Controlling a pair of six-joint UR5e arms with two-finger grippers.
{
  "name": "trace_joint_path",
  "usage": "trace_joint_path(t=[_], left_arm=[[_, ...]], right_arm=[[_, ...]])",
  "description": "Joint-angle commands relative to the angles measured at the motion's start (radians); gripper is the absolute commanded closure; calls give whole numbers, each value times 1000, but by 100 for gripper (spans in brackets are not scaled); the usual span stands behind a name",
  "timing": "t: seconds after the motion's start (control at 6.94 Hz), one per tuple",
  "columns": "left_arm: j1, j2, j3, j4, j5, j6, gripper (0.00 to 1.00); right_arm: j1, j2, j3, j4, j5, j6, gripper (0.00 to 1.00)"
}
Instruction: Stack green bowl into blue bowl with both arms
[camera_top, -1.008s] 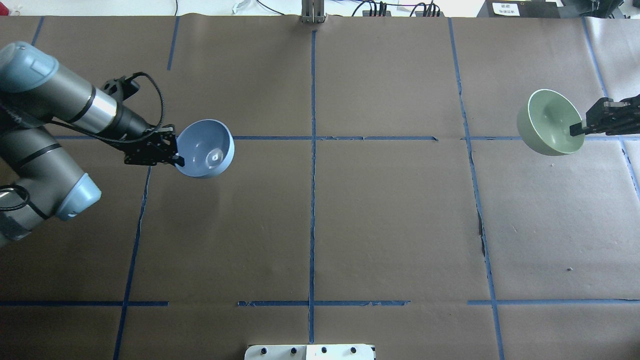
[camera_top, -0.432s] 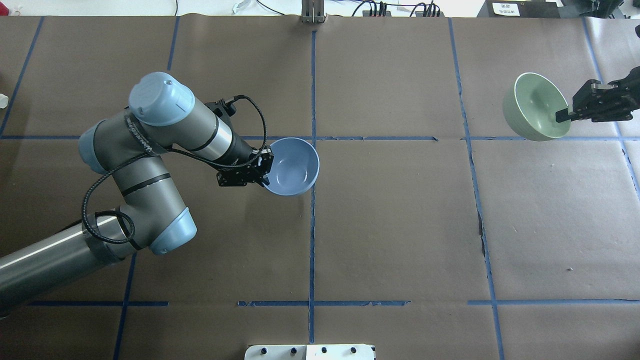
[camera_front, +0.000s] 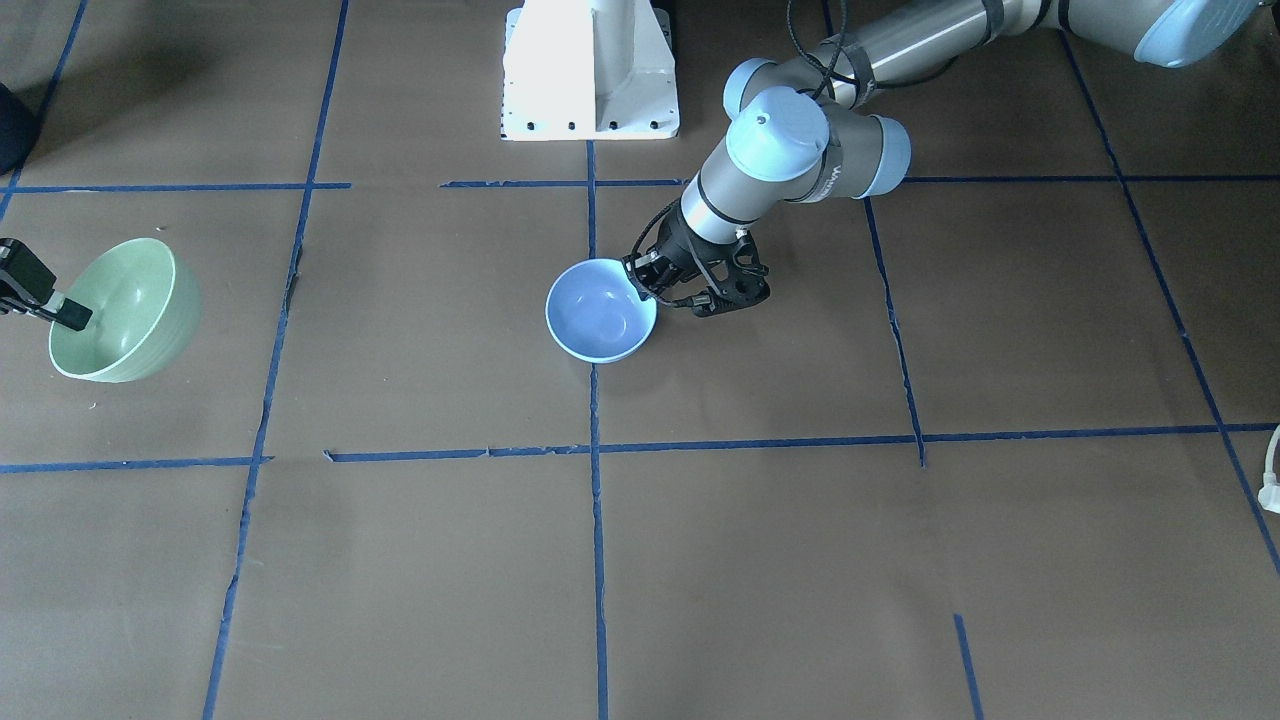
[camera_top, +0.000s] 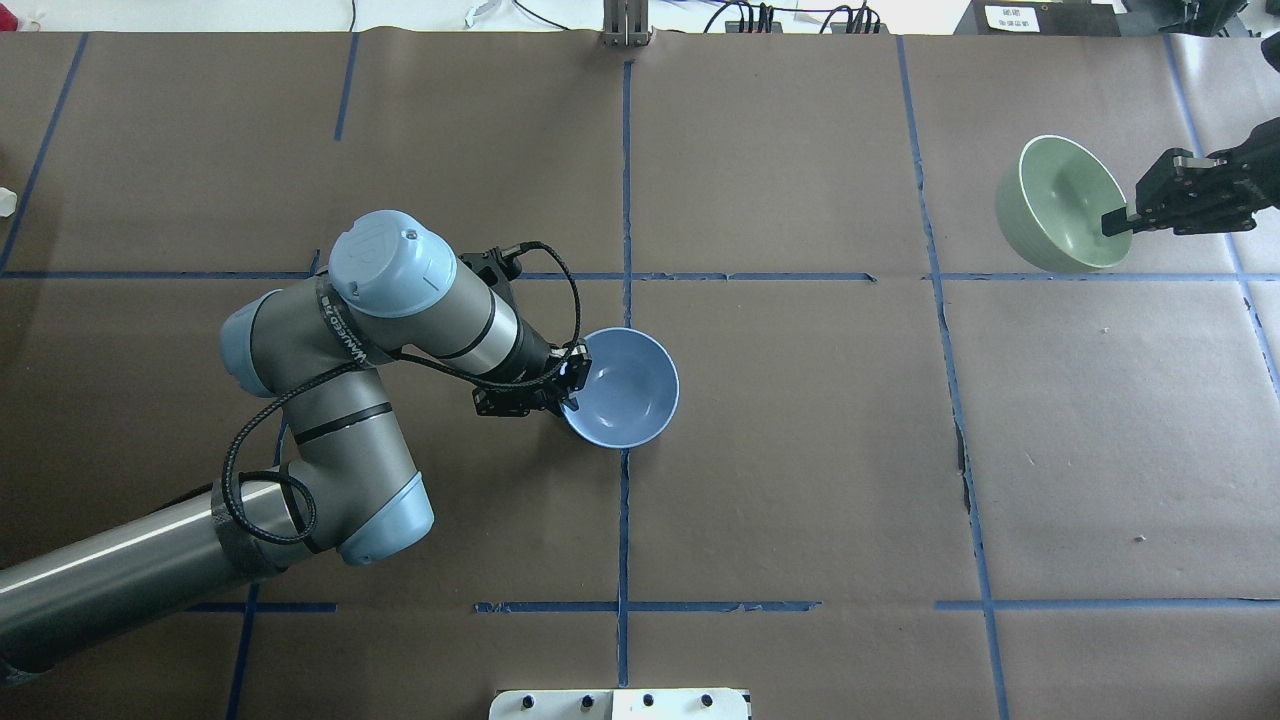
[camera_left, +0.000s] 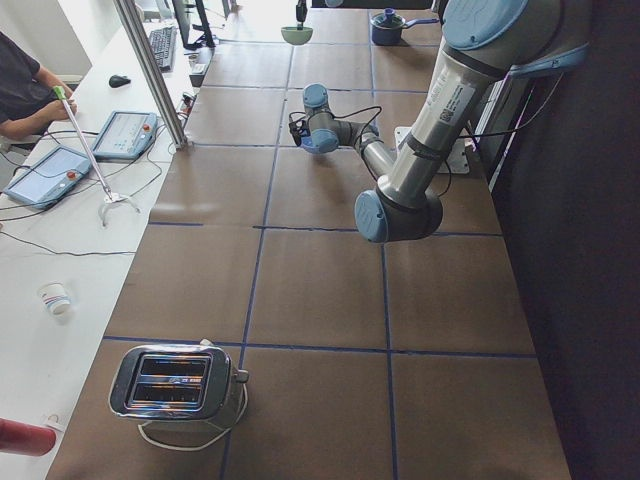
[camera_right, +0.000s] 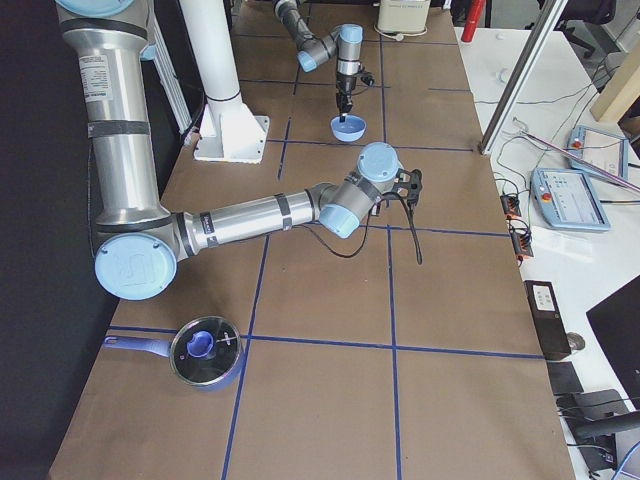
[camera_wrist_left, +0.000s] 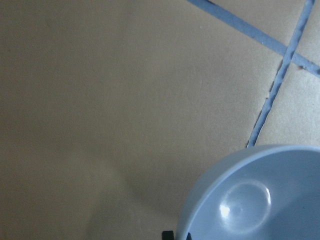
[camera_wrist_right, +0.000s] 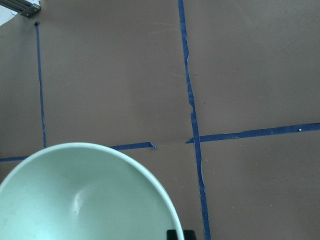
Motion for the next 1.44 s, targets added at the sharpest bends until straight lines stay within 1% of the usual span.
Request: trace_joint_path(t=[0.0, 0.14, 0.29, 0.43, 0.58, 0.72, 0.86, 1.01, 1.15, 1.3], left_arm=[[3, 8, -21, 0, 6, 8, 0], [-43, 33, -56, 2, -9, 11, 0], [-108, 51, -65, 2, -93, 12, 0], [-203, 80, -87, 0, -206, 26, 0], [-239, 141, -154, 0, -226, 67, 0], [-262, 167, -189, 2, -226, 83, 0], [-284, 187, -215, 2, -226, 99, 0], [-317, 223, -240, 5, -226, 180, 0], [-350, 284, -274, 8, -226, 242, 0], [-365, 321, -289, 8, -226, 285, 0]], right_arm=[[-22, 54, 1, 5, 0, 95, 100], [-66, 110, 1, 3, -6, 187, 100], [-112, 148, 0, 2, -18, 242, 100], [-169, 170, 3, 2, -77, 247, 100], [-245, 184, 22, 2, -171, 246, 100], [-339, 210, 47, -3, -254, 246, 100], [-441, 237, 47, -6, -370, 246, 100], [-529, 278, 47, -55, -483, 247, 100], [-613, 335, 47, -139, -583, 248, 100], [-692, 369, 41, -167, -675, 263, 100]])
